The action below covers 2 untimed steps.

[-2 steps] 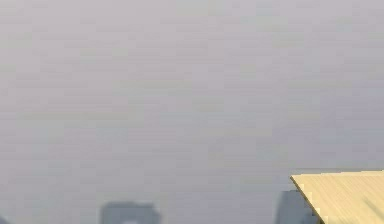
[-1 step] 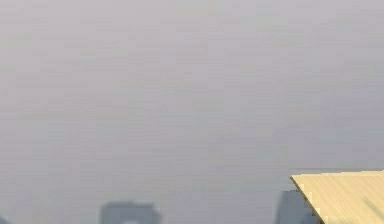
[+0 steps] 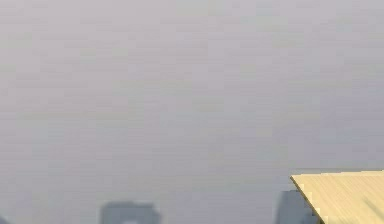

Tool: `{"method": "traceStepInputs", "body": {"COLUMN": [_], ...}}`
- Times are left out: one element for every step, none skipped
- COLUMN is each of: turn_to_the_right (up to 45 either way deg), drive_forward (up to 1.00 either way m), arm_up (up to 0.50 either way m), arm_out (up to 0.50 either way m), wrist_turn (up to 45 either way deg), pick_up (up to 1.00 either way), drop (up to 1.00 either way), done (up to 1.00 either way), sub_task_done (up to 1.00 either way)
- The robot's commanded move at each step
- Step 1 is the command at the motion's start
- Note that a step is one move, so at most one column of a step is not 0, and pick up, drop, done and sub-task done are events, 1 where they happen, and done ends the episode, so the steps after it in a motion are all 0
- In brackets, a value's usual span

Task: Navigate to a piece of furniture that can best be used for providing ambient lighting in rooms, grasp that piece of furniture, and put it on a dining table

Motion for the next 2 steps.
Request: {"method": "traceStepInputs", "body": {"turn_to_the_right": [0.0,0.0], "drive_forward": [0.00,0.00], "arm_up": [0.00,0.00], "arm_out": [0.00,0.00], "wrist_turn": [45.0,12.0], "pick_up": [0.00,0.00], "drop": [0.00,0.00], "done": [0.00,0.00], "sub_task_done": [0.00,0.00]}}
